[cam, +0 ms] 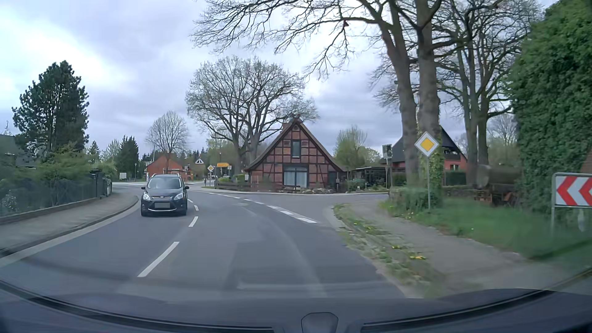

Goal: Follow the waypoints while adhering to traffic rules and regulations

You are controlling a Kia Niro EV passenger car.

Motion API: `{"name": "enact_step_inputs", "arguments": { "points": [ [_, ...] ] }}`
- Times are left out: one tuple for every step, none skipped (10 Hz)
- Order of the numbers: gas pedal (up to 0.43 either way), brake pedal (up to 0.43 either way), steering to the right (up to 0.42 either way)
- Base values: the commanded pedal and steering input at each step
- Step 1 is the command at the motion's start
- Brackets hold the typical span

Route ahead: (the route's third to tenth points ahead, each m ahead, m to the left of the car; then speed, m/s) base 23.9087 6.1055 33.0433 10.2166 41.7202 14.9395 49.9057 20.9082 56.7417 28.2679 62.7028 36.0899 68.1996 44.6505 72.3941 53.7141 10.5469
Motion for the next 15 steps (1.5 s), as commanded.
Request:
{"name": "enact_step_inputs", "arguments": {
  "points": [
    [0.059, 0.0, -0.055],
    [0.067, 0.0, -0.056],
    [0.067, 0.0, -0.059],
    [0.067, 0.0, -0.063],
    [0.067, 0.0, -0.066],
    [0.067, 0.0, -0.068],
    [0.067, 0.0, -0.072],
    [0.067, 0.0, -0.076],
    [0.067, 0.0, -0.079],
    [0.067, 0.0, -0.079],
    [0.067, 0.0, -0.079],
    [0.067, 0.0, -0.079],
    [0.067, 0.0, -0.079],
    [0.067, 0.0, -0.079],
    [0.067, 0.0, -0.079]
  ]
}}
